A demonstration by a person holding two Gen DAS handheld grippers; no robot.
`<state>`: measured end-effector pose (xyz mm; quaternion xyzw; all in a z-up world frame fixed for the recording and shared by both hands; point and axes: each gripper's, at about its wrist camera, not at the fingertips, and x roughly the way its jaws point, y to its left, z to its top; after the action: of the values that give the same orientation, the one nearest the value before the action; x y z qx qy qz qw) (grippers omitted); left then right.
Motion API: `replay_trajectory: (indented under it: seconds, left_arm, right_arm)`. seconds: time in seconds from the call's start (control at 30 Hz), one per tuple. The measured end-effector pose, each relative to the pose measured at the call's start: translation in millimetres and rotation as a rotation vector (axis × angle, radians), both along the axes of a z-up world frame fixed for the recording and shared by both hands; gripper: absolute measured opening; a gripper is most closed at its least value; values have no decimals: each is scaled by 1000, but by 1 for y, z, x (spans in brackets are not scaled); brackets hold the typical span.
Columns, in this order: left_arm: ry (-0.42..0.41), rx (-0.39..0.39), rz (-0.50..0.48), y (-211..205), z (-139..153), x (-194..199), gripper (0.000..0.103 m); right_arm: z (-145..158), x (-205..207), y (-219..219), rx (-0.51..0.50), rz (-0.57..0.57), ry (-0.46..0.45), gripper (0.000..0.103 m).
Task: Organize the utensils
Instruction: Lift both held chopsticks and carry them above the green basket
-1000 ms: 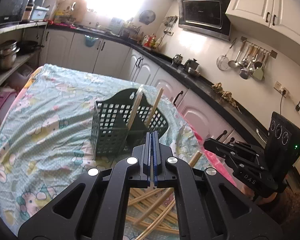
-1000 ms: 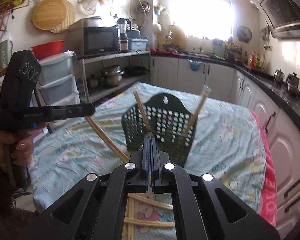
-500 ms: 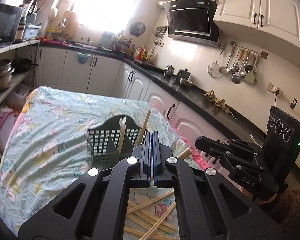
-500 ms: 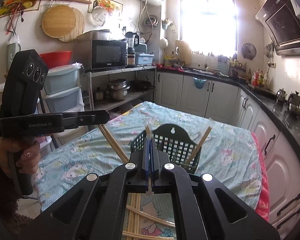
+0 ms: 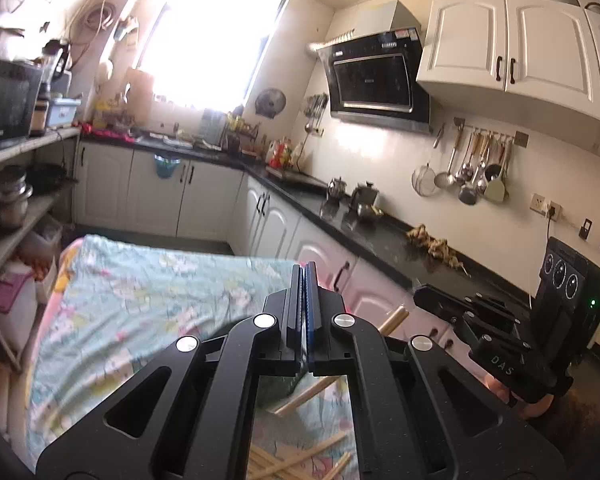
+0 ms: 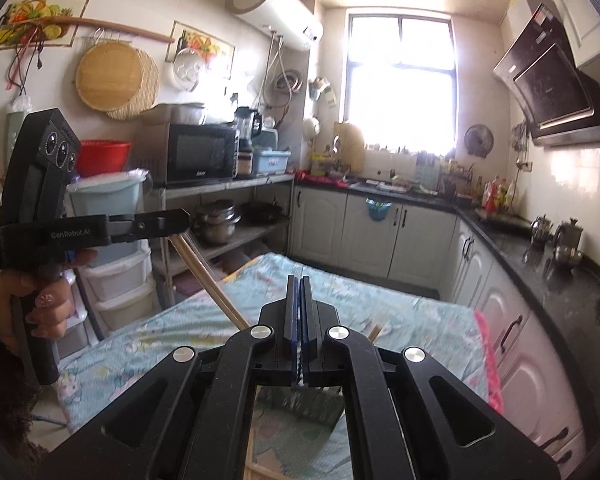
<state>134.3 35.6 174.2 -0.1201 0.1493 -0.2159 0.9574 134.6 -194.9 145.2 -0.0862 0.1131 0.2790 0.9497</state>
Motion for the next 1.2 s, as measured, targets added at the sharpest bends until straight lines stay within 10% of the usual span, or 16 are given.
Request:
replay_trajectory:
  seconds: [0.63, 1.2]
  left_arm:
    - [7, 29, 44, -3, 22, 46, 0]
    - [103, 44, 10, -18, -21, 77, 0]
  right_arm:
    - [41, 46, -7, 37, -65, -47, 1]
    - [7, 94, 1, 16, -99, 47, 1]
